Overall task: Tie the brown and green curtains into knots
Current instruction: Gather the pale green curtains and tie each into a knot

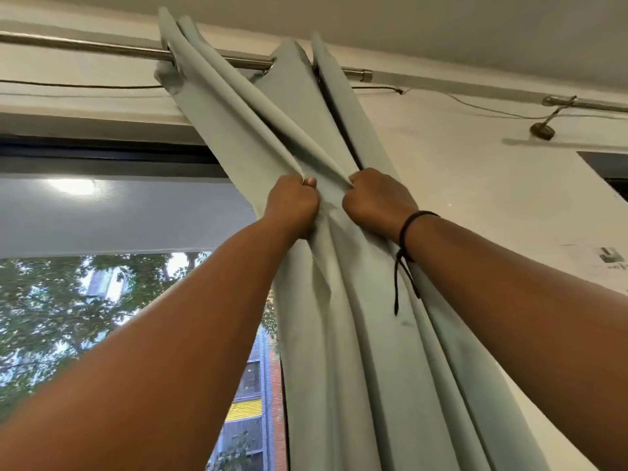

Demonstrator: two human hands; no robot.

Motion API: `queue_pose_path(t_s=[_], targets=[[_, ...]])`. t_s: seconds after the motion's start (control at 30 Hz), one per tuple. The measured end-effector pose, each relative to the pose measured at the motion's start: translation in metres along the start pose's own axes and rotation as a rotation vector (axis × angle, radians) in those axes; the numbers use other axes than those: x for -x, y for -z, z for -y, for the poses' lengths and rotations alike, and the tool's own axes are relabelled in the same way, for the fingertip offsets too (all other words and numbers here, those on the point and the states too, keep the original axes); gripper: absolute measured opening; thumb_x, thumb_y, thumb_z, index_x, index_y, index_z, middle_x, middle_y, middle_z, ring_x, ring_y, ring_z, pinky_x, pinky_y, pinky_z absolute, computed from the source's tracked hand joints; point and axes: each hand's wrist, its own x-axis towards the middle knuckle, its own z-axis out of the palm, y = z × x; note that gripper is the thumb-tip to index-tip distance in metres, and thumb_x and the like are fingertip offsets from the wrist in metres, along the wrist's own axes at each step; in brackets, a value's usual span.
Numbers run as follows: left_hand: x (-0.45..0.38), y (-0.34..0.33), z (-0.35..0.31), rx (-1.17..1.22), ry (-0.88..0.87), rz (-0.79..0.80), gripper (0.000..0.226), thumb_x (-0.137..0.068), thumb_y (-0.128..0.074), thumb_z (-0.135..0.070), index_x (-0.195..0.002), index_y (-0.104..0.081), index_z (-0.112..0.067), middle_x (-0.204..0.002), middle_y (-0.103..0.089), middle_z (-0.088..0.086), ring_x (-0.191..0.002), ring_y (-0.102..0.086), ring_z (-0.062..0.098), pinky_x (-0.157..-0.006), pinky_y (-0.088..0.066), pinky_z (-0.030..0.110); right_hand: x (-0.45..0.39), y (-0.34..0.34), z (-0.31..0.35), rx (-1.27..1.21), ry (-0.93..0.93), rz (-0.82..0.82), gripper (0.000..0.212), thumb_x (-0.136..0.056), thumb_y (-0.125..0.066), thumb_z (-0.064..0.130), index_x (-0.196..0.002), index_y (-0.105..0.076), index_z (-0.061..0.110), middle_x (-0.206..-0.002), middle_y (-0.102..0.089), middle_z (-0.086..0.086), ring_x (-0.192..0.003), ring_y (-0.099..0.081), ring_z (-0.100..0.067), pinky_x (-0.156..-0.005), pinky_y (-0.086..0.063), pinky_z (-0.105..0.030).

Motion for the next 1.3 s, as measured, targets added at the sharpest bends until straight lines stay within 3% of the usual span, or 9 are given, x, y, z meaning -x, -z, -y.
queue_pose_path(t_s=[0.13, 0.33, 0.43, 0.53, 0.67, 0.77, 0.93, 1.07, 1.3], targets=[[0.016, 0.048, 0.015, -0.093, 0.102, 0.072, 0.034, -0.1, -0.04, -0.035, -0.091, -0.052, -0.005, -0.09, -0.054, 0.017, -0.082, -0.057, 0.038, -0.055, -0.055, 0.04, 0.017, -0.013, 0.042, -0.031, 0.067, 0.051, 0.01, -0.084, -0.045, 0.016, -0.088, -0.055, 0.013, -0.1, -0.063, -0.016, -0.082, -0.055, -0.033, -0.065, -0.034, -0.026], [0.032, 0.122, 0.043, 0.236, 0.371, -0.016, 0.09, -0.073, -0.067, -0.06, -0.14, -0.035, -0.009, -0.127, -0.054, 0.013, -0.109, -0.057, 0.036, -0.083, -0.053, 0.048, 0.048, -0.054, 0.147, 0.006, 0.341, 0.493, 0.025, -0.094, -0.048, 0.014, -0.113, -0.062, 0.006, -0.105, -0.064, -0.015, -0.086, -0.058, -0.029, -0.061, -0.041, -0.022], [0.027, 0.159, 0.067, 0.04, 0.287, -0.142, 0.04, -0.082, -0.064, -0.032, -0.109, -0.06, -0.002, -0.098, -0.065, 0.02, -0.09, -0.064, 0.039, -0.078, -0.056, 0.046, 0.043, -0.047, 0.159, -0.305, 0.204, 0.774, 0.02, -0.093, -0.054, 0.031, -0.106, -0.063, 0.019, -0.086, -0.063, -0.006, -0.066, -0.056, -0.023, -0.054, -0.048, -0.021], [0.027, 0.185, 0.074, -0.167, 0.232, -0.185, 0.022, -0.084, -0.061, -0.029, -0.089, -0.063, -0.008, -0.091, -0.065, 0.016, -0.085, -0.062, 0.035, -0.081, -0.054, 0.041, 0.023, -0.037, 0.143, -0.327, 0.076, 0.53, 0.043, -0.082, -0.055, 0.062, -0.105, -0.067, 0.027, -0.104, -0.066, 0.001, -0.087, -0.06, -0.022, -0.079, -0.049, -0.035], [0.023, 0.198, 0.07, -0.295, 0.165, -0.128, 0.035, -0.081, -0.065, -0.043, -0.087, -0.063, -0.008, -0.089, -0.066, 0.012, -0.083, -0.063, 0.032, -0.078, -0.053, 0.037, 0.002, -0.027, 0.077, 0.224, -0.308, -0.111, 0.07, -0.077, -0.061, 0.048, -0.134, -0.035, 0.015, -0.14, -0.032, -0.016, -0.126, -0.034, -0.042, -0.102, -0.035, -0.053], [0.025, 0.206, 0.073, -0.343, 0.159, -0.12, 0.033, -0.076, -0.069, -0.043, -0.075, -0.053, -0.014, -0.08, -0.06, 0.007, -0.077, -0.058, 0.028, -0.065, -0.043, 0.03, 0.001, -0.039, 0.039, -0.042, -0.472, 0.043, 0.092, -0.065, -0.072, 0.05, -0.137, -0.032, 0.007, -0.138, -0.042, -0.019, -0.12, -0.046, -0.041, -0.099, -0.042, -0.047], [0.034, 0.214, 0.083, -0.264, 0.19, -0.049, 0.028, -0.071, -0.07, -0.032, -0.067, -0.052, -0.011, -0.07, -0.054, 0.007, -0.069, -0.053, 0.027, -0.066, -0.041, 0.032, 0.015, -0.06, 0.046, -0.017, -0.309, -0.073, 0.055, -0.084, -0.062, 0.021, -0.132, -0.041, 0.006, -0.131, -0.051, -0.02, -0.117, -0.051, -0.038, -0.098, -0.044, -0.042], [0.034, 0.219, 0.091, -0.178, 0.168, -0.046, 0.021, -0.066, -0.063, -0.026, -0.078, -0.058, -0.009, -0.072, -0.05, 0.009, -0.064, -0.047, 0.023, -0.062, -0.038, 0.032, 0.017, -0.076, 0.111, 0.269, -0.078, -0.054, 0.026, -0.089, -0.041, 0.011, -0.111, -0.054, 0.005, -0.112, -0.062, -0.019, -0.101, -0.06, -0.036, -0.08, -0.045, -0.036], [0.046, 0.221, 0.091, 0.2, 0.193, -0.235, 0.024, -0.073, -0.053, -0.023, -0.065, -0.056, -0.001, -0.065, -0.055, 0.013, -0.064, -0.05, 0.022, -0.06, -0.038, 0.035, 0.008, -0.074, 0.285, -0.008, 0.34, 0.015, 0.021, -0.085, -0.047, 0.011, -0.101, -0.06, 0.007, -0.108, -0.064, -0.016, -0.092, -0.059, -0.033, -0.072, -0.039, -0.029]])
